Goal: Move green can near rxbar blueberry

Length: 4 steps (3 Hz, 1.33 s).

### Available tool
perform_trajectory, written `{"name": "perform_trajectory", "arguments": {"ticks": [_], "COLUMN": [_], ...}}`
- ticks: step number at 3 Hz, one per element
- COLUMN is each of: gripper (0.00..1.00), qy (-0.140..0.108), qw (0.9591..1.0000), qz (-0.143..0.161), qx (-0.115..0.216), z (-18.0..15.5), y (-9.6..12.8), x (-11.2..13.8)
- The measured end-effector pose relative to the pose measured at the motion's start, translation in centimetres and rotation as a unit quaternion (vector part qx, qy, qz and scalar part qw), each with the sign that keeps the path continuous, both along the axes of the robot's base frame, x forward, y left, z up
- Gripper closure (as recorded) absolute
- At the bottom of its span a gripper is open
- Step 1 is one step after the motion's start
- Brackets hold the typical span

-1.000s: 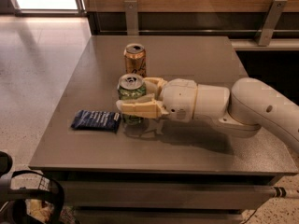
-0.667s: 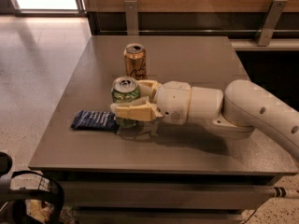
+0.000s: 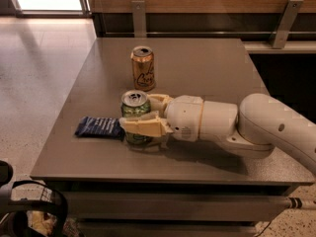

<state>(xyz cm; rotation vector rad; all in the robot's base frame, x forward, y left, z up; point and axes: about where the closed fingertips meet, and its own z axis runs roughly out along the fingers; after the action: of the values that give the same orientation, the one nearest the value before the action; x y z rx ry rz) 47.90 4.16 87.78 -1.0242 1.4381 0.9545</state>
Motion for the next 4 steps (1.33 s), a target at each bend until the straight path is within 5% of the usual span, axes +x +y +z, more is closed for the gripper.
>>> {"name": "perform_trajectory", "arguments": {"ticks": [4], "gripper": [0.13], "qy": [-0.003], "qw": [1.0000], "qz": [0.008], "qx": [-0.001], "z": [0.28], "y": [0.81], "x": [-0.29]}}
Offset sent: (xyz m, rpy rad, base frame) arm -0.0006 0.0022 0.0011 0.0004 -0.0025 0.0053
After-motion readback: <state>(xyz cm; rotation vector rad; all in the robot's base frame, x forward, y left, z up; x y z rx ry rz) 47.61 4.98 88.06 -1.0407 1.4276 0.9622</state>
